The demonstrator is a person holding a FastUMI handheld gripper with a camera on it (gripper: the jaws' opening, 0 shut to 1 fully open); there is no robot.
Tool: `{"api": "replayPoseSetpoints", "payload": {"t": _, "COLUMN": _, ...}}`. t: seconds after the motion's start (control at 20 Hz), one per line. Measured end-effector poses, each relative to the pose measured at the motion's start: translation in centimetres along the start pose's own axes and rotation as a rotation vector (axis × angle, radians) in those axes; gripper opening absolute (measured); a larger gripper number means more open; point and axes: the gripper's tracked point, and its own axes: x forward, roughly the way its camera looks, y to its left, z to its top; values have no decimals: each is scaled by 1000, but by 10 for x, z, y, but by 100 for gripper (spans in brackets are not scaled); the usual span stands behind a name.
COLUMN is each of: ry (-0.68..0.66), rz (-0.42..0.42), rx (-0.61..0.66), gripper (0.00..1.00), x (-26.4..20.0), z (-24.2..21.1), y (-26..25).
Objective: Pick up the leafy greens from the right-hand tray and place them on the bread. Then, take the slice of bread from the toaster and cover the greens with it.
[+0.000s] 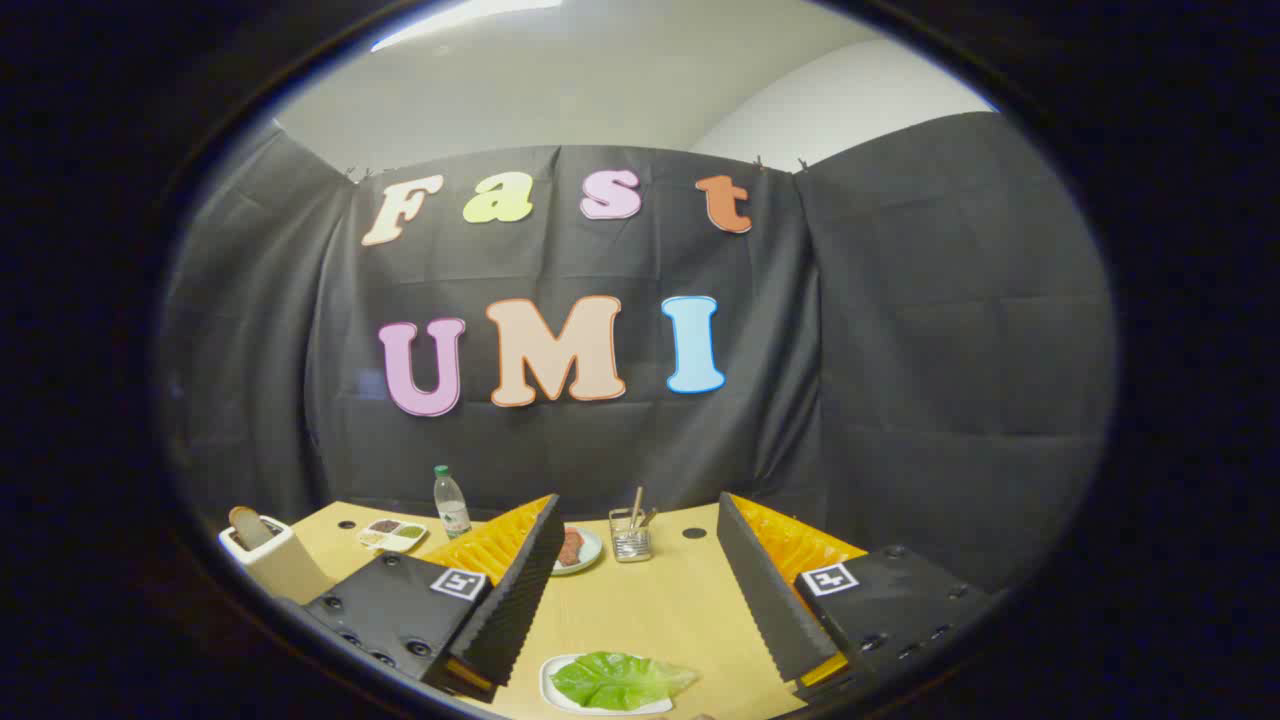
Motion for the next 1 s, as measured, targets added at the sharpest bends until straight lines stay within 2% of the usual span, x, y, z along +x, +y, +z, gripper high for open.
{"api": "replayPoseSetpoints", "payload": {"t": 0.35, "ry": 62, "rz": 37, "rx": -21, "gripper": 98, "x": -4, "z": -14, "y": 0}}
{"api": "replayPoseSetpoints", "payload": {"t": 1.0, "ry": 42, "rz": 72, "rx": -25, "gripper": 98, "x": -3, "z": -8, "y": 10}}
